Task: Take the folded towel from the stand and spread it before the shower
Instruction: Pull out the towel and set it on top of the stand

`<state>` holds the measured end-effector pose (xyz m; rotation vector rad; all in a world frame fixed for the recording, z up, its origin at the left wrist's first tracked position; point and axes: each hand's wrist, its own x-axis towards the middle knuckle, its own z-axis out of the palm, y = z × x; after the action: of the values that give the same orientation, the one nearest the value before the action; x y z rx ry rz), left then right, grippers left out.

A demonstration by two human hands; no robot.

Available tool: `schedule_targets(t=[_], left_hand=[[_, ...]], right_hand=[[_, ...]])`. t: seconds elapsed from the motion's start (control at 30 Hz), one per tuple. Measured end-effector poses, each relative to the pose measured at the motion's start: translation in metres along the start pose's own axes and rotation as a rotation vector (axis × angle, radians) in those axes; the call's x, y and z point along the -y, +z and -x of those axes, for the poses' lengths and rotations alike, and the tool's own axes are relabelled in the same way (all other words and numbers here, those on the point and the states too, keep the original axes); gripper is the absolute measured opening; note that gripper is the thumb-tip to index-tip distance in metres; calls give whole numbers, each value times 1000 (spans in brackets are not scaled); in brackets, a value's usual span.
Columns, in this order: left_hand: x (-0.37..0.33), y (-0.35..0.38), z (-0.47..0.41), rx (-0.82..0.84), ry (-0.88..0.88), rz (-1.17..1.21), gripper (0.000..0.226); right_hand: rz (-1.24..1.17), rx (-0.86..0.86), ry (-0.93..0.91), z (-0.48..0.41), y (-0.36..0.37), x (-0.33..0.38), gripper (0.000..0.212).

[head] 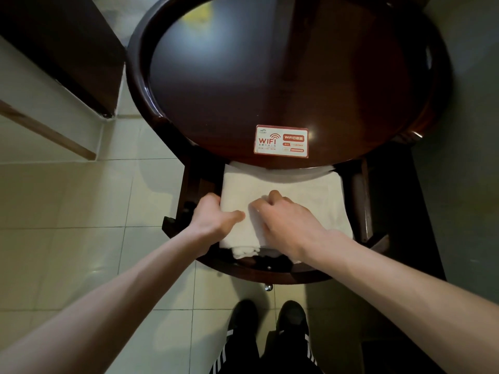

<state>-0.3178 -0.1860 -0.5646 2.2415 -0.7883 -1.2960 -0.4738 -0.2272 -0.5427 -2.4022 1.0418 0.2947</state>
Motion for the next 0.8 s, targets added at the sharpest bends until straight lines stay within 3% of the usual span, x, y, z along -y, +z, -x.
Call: schedule_targets(t=[0.1, 0.3, 0.47, 0.57, 0.8], left_hand=[[-7, -5, 8, -8, 9, 21, 21], [-21, -13, 27, 26, -141, 69, 52], [-28, -17, 37, 69, -262, 301, 65], [-34, -23, 39, 160, -327, 371, 62], [-45, -27, 37, 427, -420, 529, 37]], right_hand=[[16, -106, -22, -3, -6, 5, 28], [-67, -231, -104, -8, -19, 12, 9], [-268, -229, -49, -3, -29, 21, 18], [-373, -192, 18, 2, -38, 24, 23], [-141, -39, 46, 15, -46, 24, 60]])
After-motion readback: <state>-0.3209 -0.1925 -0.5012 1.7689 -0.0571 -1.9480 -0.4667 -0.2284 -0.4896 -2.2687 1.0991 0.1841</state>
